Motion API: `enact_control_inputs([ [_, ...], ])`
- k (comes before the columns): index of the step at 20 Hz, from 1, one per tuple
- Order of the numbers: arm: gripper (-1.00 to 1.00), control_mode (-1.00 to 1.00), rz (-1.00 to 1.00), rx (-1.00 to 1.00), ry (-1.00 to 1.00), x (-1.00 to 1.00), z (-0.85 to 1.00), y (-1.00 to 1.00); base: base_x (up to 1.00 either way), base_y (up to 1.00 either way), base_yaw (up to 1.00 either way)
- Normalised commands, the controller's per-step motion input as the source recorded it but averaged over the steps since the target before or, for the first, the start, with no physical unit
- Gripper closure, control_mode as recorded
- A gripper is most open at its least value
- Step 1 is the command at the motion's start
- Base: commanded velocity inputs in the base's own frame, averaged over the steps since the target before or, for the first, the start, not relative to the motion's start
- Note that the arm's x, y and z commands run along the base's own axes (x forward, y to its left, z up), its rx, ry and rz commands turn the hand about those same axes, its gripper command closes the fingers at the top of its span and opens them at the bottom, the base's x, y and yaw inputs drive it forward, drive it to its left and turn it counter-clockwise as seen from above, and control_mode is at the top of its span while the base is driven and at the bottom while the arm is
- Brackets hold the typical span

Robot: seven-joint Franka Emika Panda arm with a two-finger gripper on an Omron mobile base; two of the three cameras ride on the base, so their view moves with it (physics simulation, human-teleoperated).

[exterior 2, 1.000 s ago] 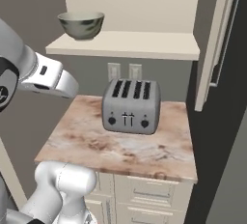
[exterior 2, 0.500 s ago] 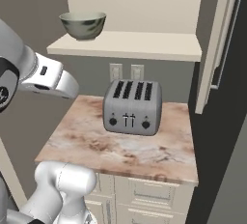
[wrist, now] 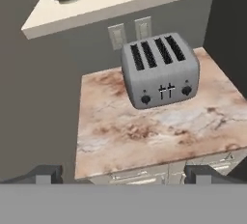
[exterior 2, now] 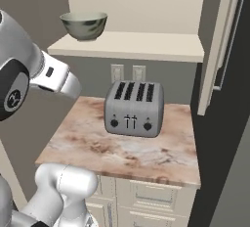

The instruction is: Pick up the bowls from the cabinet and place each bowl in front of a stool on the dining counter.

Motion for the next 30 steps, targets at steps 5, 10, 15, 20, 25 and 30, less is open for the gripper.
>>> enact_control_inputs([
  [5,-1.00,-1.00,-0.05,0.38,-0.16,0.00,0.58,0.00,0.00,0.00,0.00],
  [10,-1.00,-1.00,-0.13,0.31,-0.10,0.05,0.52,0.00,0.00,0.00,0.00],
  [15,-1.00,-1.00,-0.15,0.30,0.00,0.18,0.33,0.00,0.00,0.00,0.00],
  [20,-1.00,-1.00,-0.10,0.10,0.00,0.31,0.07,0.11,0.00,0.00,0.00],
  [25,-1.00,-1.00,-0.03,0.01,-0.02,0.47,-0.01,0.17,0.00,0.00,0.00],
  [30,-1.00,-1.00,0.00,0.06,-0.01,0.55,0.00,0.13,0.00,0.00,0.00],
])
